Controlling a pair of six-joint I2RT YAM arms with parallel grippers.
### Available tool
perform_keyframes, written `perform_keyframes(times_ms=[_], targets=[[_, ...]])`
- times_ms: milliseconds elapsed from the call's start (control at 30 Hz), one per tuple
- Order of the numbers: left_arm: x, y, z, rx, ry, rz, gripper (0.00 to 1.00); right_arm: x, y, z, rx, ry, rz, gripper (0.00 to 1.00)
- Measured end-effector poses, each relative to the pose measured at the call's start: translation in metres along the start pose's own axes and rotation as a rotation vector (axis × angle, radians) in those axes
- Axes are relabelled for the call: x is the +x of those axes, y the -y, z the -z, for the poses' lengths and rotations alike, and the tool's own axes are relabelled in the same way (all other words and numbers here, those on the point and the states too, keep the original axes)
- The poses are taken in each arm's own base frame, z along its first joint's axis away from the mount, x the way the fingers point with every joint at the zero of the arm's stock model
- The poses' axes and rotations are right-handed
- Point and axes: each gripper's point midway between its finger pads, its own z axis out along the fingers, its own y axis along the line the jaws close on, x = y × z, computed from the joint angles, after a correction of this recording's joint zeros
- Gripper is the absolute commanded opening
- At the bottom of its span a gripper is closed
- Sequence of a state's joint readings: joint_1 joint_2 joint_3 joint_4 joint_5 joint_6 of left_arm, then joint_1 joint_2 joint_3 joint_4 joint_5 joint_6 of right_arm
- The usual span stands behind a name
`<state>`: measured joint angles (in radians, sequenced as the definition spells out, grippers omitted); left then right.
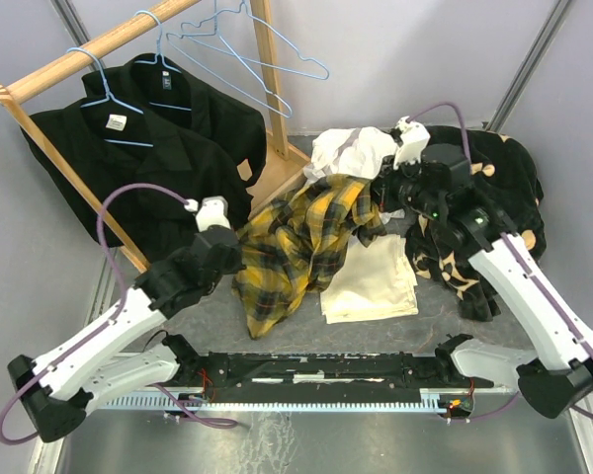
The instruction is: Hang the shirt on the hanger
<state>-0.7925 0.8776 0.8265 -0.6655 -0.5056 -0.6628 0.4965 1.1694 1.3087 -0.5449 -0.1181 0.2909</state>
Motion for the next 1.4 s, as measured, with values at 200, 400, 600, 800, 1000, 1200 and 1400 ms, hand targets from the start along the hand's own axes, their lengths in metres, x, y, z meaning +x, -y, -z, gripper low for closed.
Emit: perform_keyframes(times_ms=[200,400,600,800,1000,1200,1400], targets=[[-0.070,-0.008,0.044,-0.035,0.171,0.045,0.03,-0.052,-0.015,0.052,-0.017,0.146,0.059,0.00],[-0.108,-0.022,0.074,-0.093,0.258,0.039,0.03,-0.090,-0.028,0.113,-0.038,0.284,0.141,0.00],[-0.117,-0.034,0.080,-0.158,0.280,-0.003,0.03,-0.104,-0.040,0.151,-0.072,0.341,0.217,0.00],[-0.100,-0.038,0.064,-0.203,0.233,-0.056,0.03,-0.097,-0.046,0.158,-0.110,0.316,0.261,0.00],[-0.088,-0.033,0.053,-0.192,0.193,-0.096,0.03,-0.099,-0.052,0.168,-0.136,0.319,0.282,0.00],[-0.094,-0.007,0.047,-0.080,0.191,-0.135,0.03,-0.125,-0.069,0.202,-0.183,0.422,0.307,0.00],[-0.111,0.034,0.032,0.009,0.172,-0.196,0.03,-0.149,-0.079,0.235,-0.197,0.522,0.324,0.00]])
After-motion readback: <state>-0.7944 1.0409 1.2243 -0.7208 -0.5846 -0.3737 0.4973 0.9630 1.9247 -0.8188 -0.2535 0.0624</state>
